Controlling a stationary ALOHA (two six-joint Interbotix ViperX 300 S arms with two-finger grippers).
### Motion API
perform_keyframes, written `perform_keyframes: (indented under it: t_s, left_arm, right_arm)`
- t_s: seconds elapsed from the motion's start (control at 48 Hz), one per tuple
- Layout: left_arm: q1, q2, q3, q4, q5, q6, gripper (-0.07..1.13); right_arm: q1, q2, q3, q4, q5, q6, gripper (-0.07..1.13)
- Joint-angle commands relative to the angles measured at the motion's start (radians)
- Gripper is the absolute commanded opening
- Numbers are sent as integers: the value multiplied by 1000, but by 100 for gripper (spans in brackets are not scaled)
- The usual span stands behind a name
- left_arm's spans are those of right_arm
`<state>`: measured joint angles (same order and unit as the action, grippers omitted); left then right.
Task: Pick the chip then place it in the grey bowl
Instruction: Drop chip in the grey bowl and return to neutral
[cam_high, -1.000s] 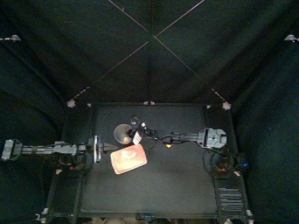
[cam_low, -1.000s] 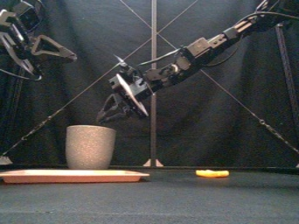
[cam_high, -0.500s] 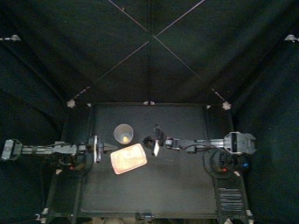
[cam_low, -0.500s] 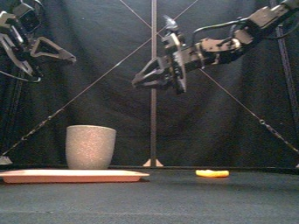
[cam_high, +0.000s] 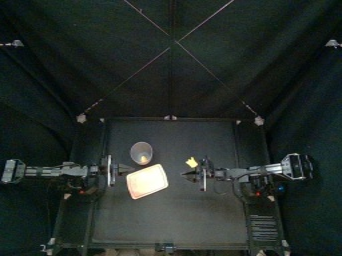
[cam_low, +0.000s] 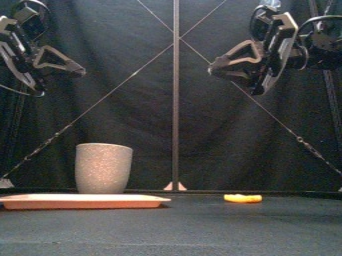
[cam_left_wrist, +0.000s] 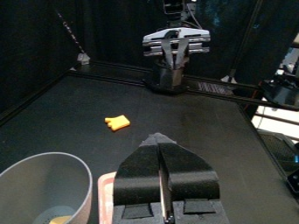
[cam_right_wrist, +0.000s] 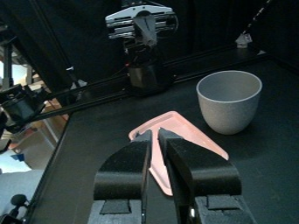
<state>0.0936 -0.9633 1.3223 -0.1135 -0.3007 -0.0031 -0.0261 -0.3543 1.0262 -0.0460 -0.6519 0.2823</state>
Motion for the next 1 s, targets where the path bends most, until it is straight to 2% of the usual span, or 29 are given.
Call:
perform_keyframes:
  t_s: [0.021, 1.0]
  left_arm:
    - [0, 3, -15, 0, -9, 3, 3]
    - [0, 5, -31, 0, -9, -2, 3]
  right_arm:
    - [3, -51, 9, 2, -9, 2, 59]
    - [3, 25, -11, -2, -9, -8, 59]
